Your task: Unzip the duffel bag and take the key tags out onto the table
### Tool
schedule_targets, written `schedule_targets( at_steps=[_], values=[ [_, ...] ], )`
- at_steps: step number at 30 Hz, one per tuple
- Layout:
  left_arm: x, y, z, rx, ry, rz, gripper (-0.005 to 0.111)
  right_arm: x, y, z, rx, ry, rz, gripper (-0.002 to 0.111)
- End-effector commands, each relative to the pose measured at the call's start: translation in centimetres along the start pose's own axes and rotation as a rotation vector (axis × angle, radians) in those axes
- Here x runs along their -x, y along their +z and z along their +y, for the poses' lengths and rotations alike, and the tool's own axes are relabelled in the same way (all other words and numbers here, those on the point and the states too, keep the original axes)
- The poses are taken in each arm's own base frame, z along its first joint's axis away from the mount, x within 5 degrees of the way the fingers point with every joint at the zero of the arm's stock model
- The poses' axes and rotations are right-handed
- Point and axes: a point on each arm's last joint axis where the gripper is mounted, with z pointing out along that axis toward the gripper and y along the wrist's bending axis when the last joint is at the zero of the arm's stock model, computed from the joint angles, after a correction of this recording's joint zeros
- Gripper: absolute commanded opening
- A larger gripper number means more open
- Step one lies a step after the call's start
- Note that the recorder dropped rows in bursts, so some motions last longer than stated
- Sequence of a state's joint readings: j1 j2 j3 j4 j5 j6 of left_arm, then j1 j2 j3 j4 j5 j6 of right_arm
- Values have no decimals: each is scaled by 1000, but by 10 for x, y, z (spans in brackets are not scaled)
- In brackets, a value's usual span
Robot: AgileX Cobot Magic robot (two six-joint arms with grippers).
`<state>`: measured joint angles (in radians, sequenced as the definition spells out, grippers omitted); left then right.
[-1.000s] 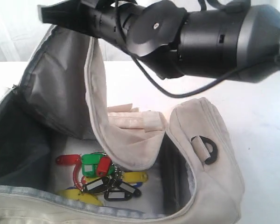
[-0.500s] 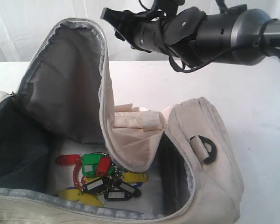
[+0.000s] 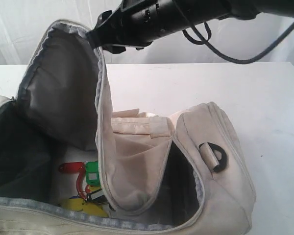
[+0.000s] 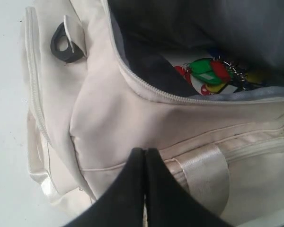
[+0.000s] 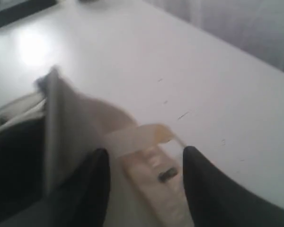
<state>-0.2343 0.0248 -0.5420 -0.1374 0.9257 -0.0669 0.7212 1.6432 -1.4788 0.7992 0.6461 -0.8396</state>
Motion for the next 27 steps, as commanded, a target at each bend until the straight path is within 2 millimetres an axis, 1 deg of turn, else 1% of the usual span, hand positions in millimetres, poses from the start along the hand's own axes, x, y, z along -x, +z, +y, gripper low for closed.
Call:
schedule_targets(
  at_steps=[1, 2, 4, 8, 11, 14, 17, 20, 24, 27],
  values=[
    [-2, 0, -1, -8, -2, 5, 0, -10, -26, 29, 249, -244, 173, 46],
    [-2, 0, -1, -8, -2, 5, 0, -13, -31, 33, 302, -288, 208, 46],
    [-2, 0, -1, -8, -2, 5, 0, -18, -37, 38, 361, -324, 263, 46],
    [-2, 0, -1, -8, -2, 5, 0, -24, -39, 40, 360, -381, 335, 54],
    [-2, 0, -1, -8, -2, 7, 0, -30, -34, 45, 371, -397, 367, 60],
    [-2, 0, -1, -8, -2, 7, 0, -38, -27, 55, 399, -426, 411, 60],
    [-2, 0, -1, -8, -2, 7, 0, -47, -21, 69, 435, -473, 457, 60],
    [-2, 0, -1, -8, -2, 7, 0, -55, -15, 80, 439, -527, 491, 60],
    [-2, 0, -1, -8, -2, 7, 0, -61, -8, 93, 443, -526, 489, 60],
    [-2, 0, -1, -8, -2, 7, 0, -61, -3, 104, 443, -549, 459, 60]
  ],
)
